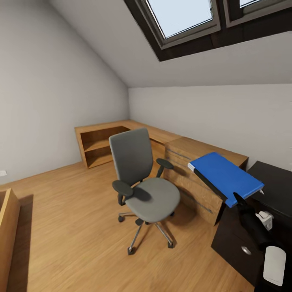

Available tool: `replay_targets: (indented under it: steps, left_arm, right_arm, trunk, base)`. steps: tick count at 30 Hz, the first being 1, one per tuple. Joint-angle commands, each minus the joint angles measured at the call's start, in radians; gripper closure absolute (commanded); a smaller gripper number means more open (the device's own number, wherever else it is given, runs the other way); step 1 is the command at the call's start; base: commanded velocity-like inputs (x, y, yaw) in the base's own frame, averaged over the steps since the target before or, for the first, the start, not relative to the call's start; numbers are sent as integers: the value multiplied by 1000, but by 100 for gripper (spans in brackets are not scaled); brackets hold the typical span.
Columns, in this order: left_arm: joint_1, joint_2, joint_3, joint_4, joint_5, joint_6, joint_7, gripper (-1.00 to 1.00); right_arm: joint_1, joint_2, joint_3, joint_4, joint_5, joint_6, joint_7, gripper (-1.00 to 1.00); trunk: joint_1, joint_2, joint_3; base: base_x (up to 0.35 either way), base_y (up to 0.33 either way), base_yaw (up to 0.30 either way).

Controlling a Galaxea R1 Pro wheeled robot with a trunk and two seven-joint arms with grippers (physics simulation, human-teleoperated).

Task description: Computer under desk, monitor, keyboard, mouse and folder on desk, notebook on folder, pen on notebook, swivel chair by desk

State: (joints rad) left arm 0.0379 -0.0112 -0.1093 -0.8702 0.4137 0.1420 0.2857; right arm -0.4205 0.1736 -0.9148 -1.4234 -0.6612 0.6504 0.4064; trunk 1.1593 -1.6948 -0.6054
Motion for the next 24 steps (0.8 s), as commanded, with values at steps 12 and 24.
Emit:
replay_targets:
  steps: [12, 24]
  left_arm:
    - [0, -18, -2, 21, -39, -51, 10, -100]
    - [0, -74, -1, 117, -75, -225, 12, -100]
  right_arm:
    - [-2, 1, -13, 19, -1, -85, -115, 100]
    - [-7, -133, -7, 300, -6, -384, -158, 100]
  trunk:
    - [-46, 84, 37]
    - [-92, 168, 74]
  base:
    - [0, 0, -248]
    - [0, 0, -287]
